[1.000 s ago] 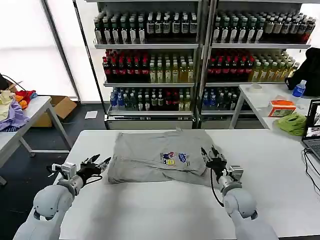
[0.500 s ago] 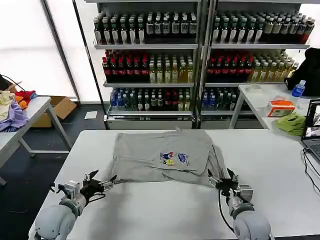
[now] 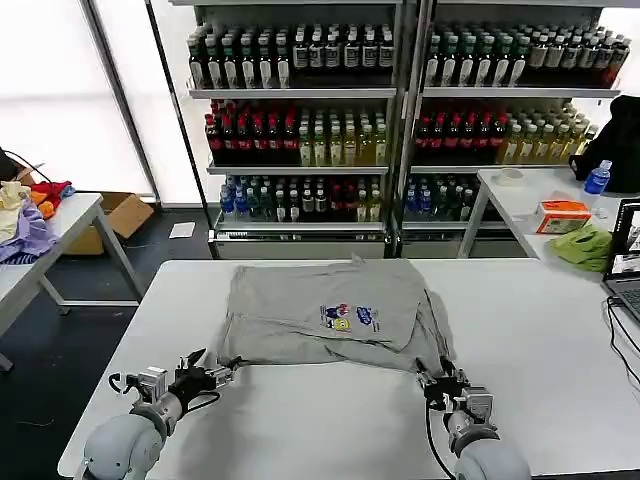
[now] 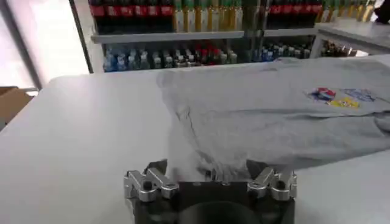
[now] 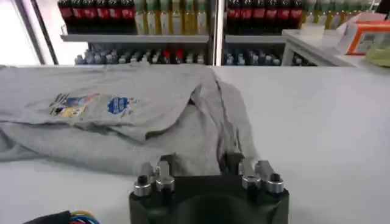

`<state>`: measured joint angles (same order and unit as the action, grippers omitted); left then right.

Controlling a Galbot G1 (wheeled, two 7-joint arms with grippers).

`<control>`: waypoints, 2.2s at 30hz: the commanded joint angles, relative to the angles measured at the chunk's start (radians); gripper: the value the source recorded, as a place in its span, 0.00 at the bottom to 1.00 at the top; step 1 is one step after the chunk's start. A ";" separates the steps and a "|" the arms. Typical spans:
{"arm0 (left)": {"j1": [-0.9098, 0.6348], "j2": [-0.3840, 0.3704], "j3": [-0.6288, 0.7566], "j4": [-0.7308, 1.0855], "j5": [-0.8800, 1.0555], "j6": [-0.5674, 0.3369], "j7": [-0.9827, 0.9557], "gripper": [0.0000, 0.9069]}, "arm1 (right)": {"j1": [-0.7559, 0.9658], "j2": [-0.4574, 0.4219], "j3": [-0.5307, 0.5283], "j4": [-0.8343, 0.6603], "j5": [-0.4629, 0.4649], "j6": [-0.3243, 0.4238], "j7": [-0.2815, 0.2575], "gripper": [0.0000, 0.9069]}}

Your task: Fold and organize the clothes.

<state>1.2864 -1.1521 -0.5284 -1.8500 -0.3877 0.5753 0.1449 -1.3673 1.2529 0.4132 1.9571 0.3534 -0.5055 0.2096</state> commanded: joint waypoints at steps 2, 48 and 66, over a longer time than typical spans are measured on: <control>-0.005 -0.014 0.001 0.019 -0.012 0.000 -0.002 0.02 | -0.014 0.004 -0.008 0.001 -0.003 -0.011 0.007 0.00; 0.510 0.005 -0.218 -0.389 0.073 0.001 0.029 0.01 | -0.543 -0.068 0.194 0.373 0.120 -0.010 -0.077 0.00; 0.647 -0.005 -0.357 -0.456 0.128 0.004 0.069 1.00 | -0.594 -0.038 0.174 0.442 0.092 -0.026 -0.088 1.00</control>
<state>1.8794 -1.1489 -0.8491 -2.2721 -0.2815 0.5796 0.2078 -1.9161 1.2004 0.6016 2.3756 0.4566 -0.5226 0.1144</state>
